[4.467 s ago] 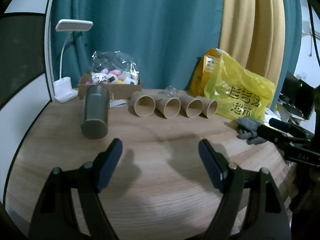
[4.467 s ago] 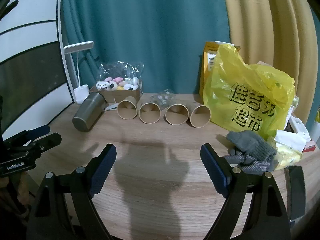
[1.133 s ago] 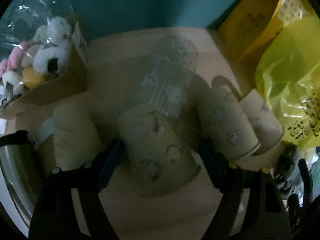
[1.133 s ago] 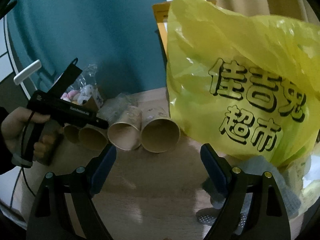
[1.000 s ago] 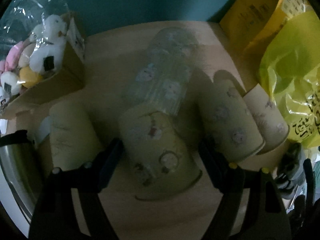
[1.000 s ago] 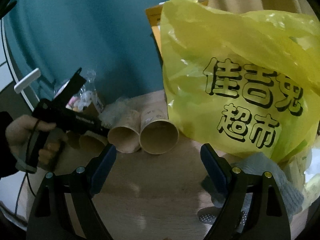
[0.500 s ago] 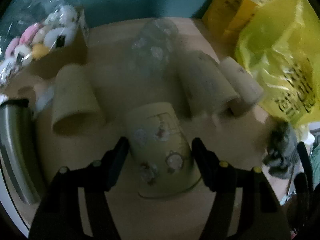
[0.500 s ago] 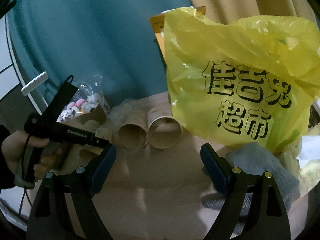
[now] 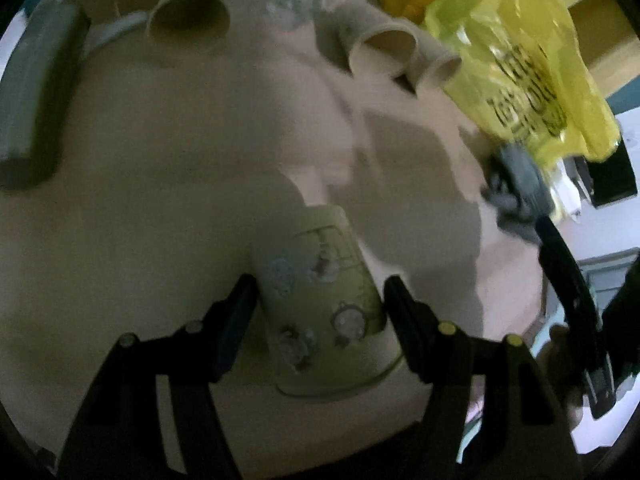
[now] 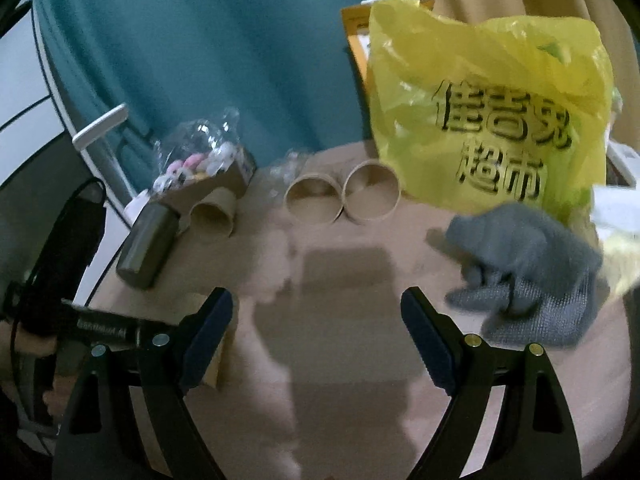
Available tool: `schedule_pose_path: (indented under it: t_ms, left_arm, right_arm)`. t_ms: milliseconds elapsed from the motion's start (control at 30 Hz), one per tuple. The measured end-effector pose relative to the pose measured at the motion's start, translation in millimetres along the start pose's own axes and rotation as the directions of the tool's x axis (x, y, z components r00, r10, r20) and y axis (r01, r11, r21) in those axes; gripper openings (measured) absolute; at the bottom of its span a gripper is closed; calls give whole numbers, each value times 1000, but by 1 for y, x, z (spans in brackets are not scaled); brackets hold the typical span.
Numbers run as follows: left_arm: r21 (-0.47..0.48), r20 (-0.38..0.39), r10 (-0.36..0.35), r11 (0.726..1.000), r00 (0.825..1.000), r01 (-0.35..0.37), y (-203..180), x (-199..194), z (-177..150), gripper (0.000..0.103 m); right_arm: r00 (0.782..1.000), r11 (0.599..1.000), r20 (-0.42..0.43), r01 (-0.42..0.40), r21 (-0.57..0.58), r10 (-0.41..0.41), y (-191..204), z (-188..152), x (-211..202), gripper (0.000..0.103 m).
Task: Flip cup upside down
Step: 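Lift the printed cup with the left tool toward the right tool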
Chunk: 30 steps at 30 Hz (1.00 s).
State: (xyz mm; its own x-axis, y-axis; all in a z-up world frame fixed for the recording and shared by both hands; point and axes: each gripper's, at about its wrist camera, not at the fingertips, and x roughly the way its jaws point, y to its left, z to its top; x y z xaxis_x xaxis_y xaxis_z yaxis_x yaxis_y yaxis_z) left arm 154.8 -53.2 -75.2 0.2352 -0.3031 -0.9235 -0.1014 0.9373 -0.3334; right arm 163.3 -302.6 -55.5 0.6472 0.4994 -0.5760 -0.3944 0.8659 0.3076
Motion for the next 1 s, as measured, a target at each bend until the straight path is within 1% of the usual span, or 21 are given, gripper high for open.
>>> schedule_pose_path:
  t_ms: [67, 100, 200, 267, 333, 400, 533, 600, 667, 733, 1000]
  left_arm:
    - [2, 7, -18, 1000, 1000, 18, 2, 0, -18, 67]
    - [8, 15, -12, 1000, 1000, 12, 0, 1, -23, 67]
    - [18, 16, -35, 999, 999, 34, 1, -3, -38, 67]
    - [37, 28, -21, 999, 999, 20, -4, -2, -40, 67]
    - [51, 44, -28, 998, 999, 26, -3, -6, -42, 68]
    - [63, 59, -24, 998, 998, 21, -4, -10, -41, 68]
    - [71, 48, -37, 997, 998, 34, -3, -9, -41, 70]
    - [72, 46, -47, 996, 998, 43, -1, -10, -41, 79]
    - [66, 48, -51, 997, 998, 47, 1, -10, -40, 79]
    - [65, 54, -51, 997, 997, 48, 1, -11, -40, 79]
    - [55, 75, -65, 997, 995, 61, 10, -20, -46, 79]
  right_arm:
    - [1000, 1000, -20, 1, -6, -2, 8, -9, -2, 88]
    - [1000, 1000, -31, -1, -8, 1, 12, -15, -4, 88]
    - [998, 1000, -66, 8, -18, -9, 22, -31, -5, 88]
    - [996, 1000, -85, 3, -16, -5, 26, -39, -6, 88]
    - [995, 1000, -99, 3, -16, -5, 30, -44, -6, 88]
    - [995, 1000, -101, 5, -17, -7, 34, -44, -6, 88]
    - [995, 1000, -102, 11, -23, -14, 36, -41, -6, 88]
    - [994, 1000, -109, 4, -14, -5, 36, -39, -5, 88]
    - [995, 1000, -104, -8, -11, 7, 38, -38, -7, 88]
    - [995, 1000, -99, -3, -20, 2, 39, -37, -7, 88]
    - [991, 999, -136, -13, -37, 8, 45, -35, 1, 88]
